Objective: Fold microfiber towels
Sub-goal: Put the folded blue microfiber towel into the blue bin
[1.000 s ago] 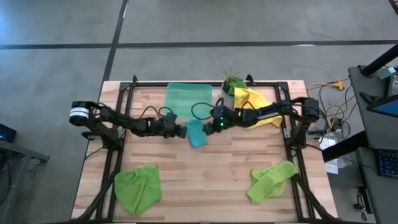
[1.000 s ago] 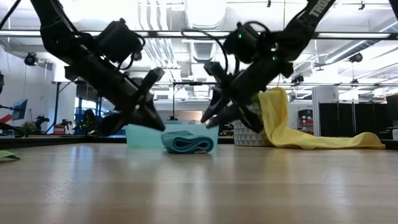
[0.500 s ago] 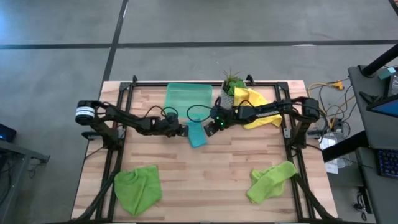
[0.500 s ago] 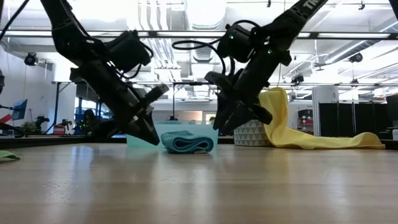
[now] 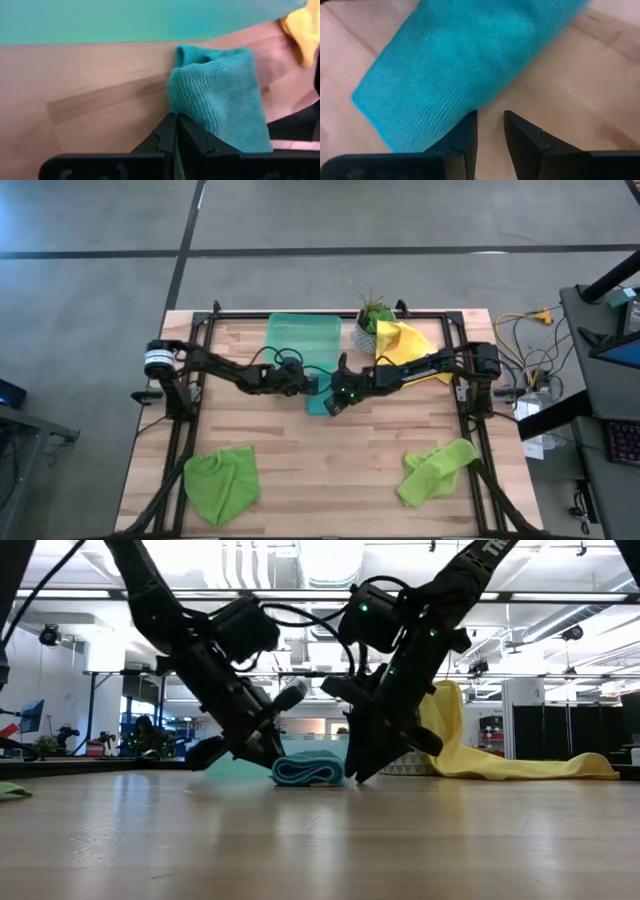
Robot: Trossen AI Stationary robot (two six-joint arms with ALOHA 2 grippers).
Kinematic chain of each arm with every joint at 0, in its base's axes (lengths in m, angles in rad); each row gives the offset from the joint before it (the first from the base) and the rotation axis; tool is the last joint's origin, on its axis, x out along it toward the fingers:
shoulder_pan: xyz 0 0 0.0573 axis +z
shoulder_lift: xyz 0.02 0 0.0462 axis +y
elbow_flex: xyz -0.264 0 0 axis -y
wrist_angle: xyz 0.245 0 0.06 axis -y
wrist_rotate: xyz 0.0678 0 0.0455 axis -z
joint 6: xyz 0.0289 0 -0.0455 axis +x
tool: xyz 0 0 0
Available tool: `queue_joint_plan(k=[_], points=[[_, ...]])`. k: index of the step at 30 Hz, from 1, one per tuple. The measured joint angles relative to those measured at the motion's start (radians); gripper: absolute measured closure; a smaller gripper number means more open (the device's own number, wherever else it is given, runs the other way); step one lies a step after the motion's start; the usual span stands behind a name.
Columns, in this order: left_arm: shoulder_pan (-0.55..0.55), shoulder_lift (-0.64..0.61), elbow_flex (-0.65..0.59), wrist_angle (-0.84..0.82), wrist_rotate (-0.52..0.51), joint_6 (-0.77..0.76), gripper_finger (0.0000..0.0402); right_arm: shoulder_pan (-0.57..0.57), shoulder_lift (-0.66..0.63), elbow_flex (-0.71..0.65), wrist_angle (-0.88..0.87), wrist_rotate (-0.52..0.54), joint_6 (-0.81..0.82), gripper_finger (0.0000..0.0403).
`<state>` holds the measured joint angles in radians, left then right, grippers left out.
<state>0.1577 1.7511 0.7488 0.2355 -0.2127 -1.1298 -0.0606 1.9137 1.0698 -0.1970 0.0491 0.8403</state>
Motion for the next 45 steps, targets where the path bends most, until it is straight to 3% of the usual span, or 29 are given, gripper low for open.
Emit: queue_joint_plan(k=[5,9,15,19,26,31,34,38,42,45], points=[[0.000,0.014,0.014,0.058,-0.004,0.064,0.0402,0.019,-0.004,0.009,0.024,-0.012,-0.002,0.0313],[0.000,-0.023,0.001,0.036,-0.004,0.064,0.0402,0.020,-0.038,0.009,-0.075,-0.028,0.008,0.0312],[-0.007,-0.062,-0.014,-0.034,-0.014,0.062,0.0402,0.024,-0.090,0.006,-0.153,0.112,0.027,0.0312],[-0.002,-0.038,0.012,-0.020,-0.023,0.037,0.0402,0.012,-0.090,0.006,-0.159,0.132,0.046,0.0312],[-0.005,0.084,0.120,0.038,0.113,0.050,0.0402,0.021,-0.145,0.005,-0.238,0.141,0.008,0.0312],[-0.031,0.160,0.214,0.052,0.237,0.149,0.0402,0.066,-0.271,-0.016,-0.342,0.203,-0.011,0.0316],[-0.051,0.161,0.234,0.043,0.265,0.204,0.0402,0.096,-0.366,-0.072,-0.242,0.207,-0.090,0.0316],[-0.061,0.053,0.190,-0.005,0.156,0.205,0.0402,0.093,-0.434,-0.201,0.002,0.132,-0.087,0.0318],[-0.073,-0.057,0.132,-0.070,0.120,0.221,0.0402,0.055,-0.412,-0.317,0.254,0.062,-0.029,0.0329],[-0.107,-0.107,0.091,-0.075,0.148,0.221,0.0402,0.033,-0.351,-0.327,0.350,0.003,-0.025,0.0338]])
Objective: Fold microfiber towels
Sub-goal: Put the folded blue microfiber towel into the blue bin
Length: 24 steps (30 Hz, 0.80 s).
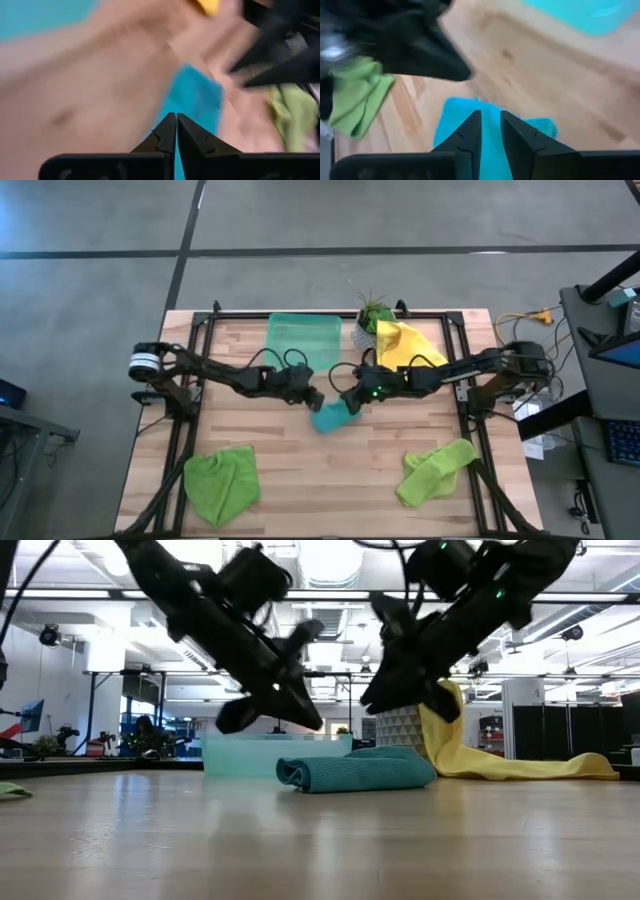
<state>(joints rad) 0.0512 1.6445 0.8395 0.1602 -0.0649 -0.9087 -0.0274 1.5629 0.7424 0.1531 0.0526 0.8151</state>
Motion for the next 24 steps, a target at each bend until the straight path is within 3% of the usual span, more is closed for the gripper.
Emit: queue_joint_plan(k=[5,9,18,24], points=[[-0.055,-0.002,-0.047,0.001,0.005,-0.024,0.0402,-0.010,0.123,0.041,-0.002,-0.047,-0.009,0.0344],[-0.086,0.015,-0.069,0.001,0.003,-0.074,0.0402,-0.013,0.154,0.033,-0.087,0.016,0.058,0.0344],[-0.125,0.015,-0.074,0.016,-0.070,-0.080,0.0402,-0.002,0.064,0.009,-0.089,0.021,0.049,0.0353],[-0.125,0.013,-0.069,0.137,-0.093,-0.079,0.0402,0.029,-0.011,-0.050,-0.097,0.049,0.100,0.0353]])
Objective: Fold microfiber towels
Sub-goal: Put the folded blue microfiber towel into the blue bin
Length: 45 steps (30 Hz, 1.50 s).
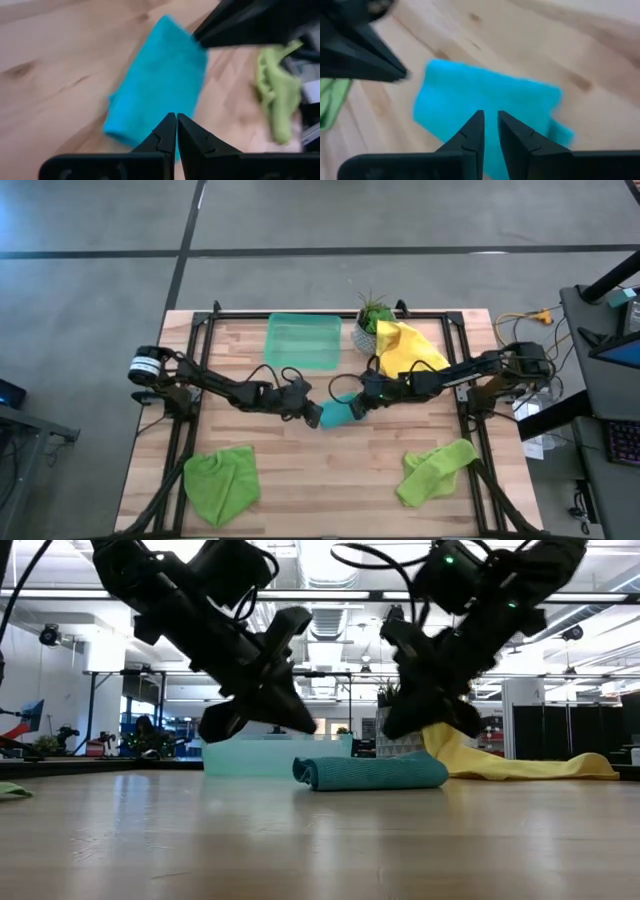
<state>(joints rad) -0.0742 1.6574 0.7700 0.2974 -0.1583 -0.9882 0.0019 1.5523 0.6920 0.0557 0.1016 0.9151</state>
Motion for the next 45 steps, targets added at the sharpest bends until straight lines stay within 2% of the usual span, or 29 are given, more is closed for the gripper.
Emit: queue_joint_plan(k=[11,22,25,30,34,38,41,45], points=[[0.002,0.154,0.021,0.035,0.037,-0.044,0.0402,0.013,0.028,-0.098,0.012,-0.011,0.105,0.0354],[0.000,0.076,0.018,0.041,0.010,-0.043,0.0402,0.030,-0.177,-0.122,-0.001,-0.004,0.094,0.0353],[0.000,0.061,0.017,0.035,-0.043,-0.006,0.0402,0.069,-0.233,-0.149,0.005,-0.004,0.201,0.0353],[0.031,0.069,0.025,0.036,-0.060,0.007,0.0402,0.176,-0.275,-0.210,0.011,0.016,0.429,0.0353],[0.053,0.085,0.024,0.034,-0.091,0.041,0.0402,0.269,-0.259,-0.231,0.015,0.076,0.599,0.0353],[0.081,0.126,0.028,0.033,-0.097,0.053,0.0402,0.303,-0.202,-0.230,0.081,0.111,0.678,0.0346],[0.086,0.174,0.041,0.031,-0.085,0.053,0.0402,0.302,-0.131,-0.228,0.166,0.101,0.724,0.0320],[0.070,0.220,0.064,0.043,-0.053,0.053,0.0402,0.302,-0.040,-0.226,0.257,0.094,0.797,0.0264]])
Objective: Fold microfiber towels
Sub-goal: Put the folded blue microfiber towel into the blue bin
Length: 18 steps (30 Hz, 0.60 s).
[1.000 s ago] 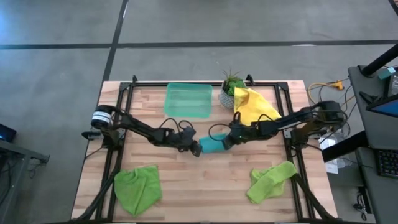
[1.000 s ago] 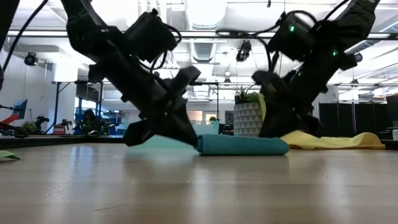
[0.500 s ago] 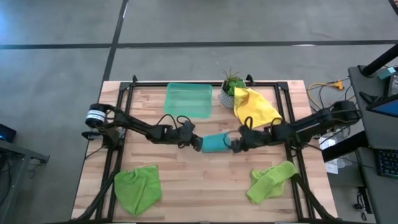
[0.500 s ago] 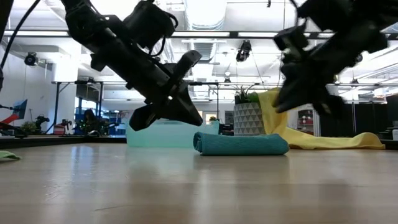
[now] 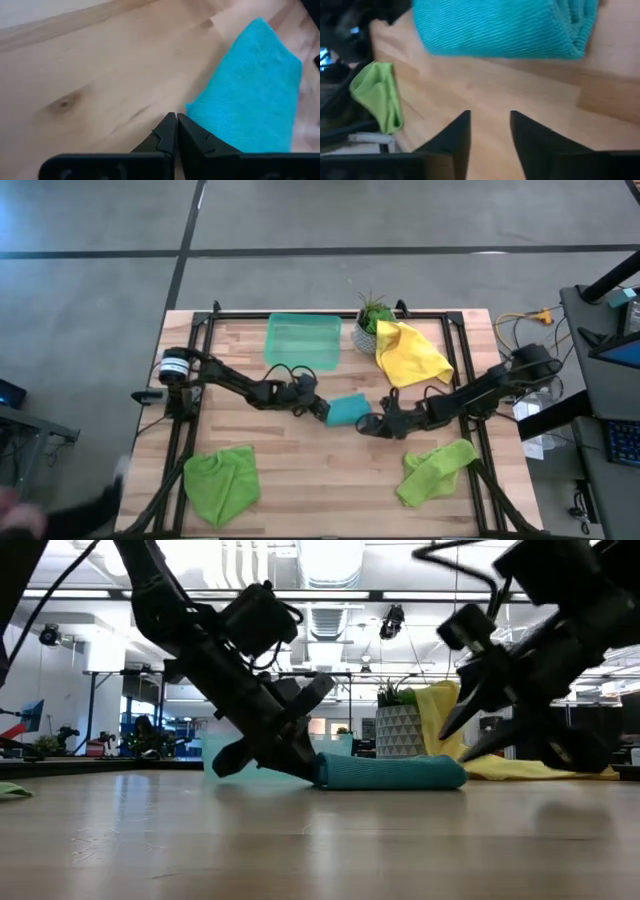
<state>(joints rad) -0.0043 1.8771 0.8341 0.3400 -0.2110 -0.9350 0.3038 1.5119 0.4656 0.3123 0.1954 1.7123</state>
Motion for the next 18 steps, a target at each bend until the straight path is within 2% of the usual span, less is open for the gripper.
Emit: queue_joint_plan(k=[4,7,11,18], points=[[-0.038,0.012,0.013,0.002,0.036,0.000,0.0402,-0.001,0.063,0.000,0.014,0.016,0.046,0.0208],[-0.081,0.008,0.014,0.007,0.113,0.000,0.0402,-0.001,0.073,0.002,0.026,0.041,0.042,0.0176],[-0.120,0.008,0.016,0.019,0.200,0.007,0.0402,-0.006,0.062,-0.001,0.027,0.132,0.015,0.0150],[-0.138,-0.004,0.011,0.016,0.145,-0.005,0.0402,-0.016,0.061,-0.014,0.035,0.154,0.057,0.0132]])
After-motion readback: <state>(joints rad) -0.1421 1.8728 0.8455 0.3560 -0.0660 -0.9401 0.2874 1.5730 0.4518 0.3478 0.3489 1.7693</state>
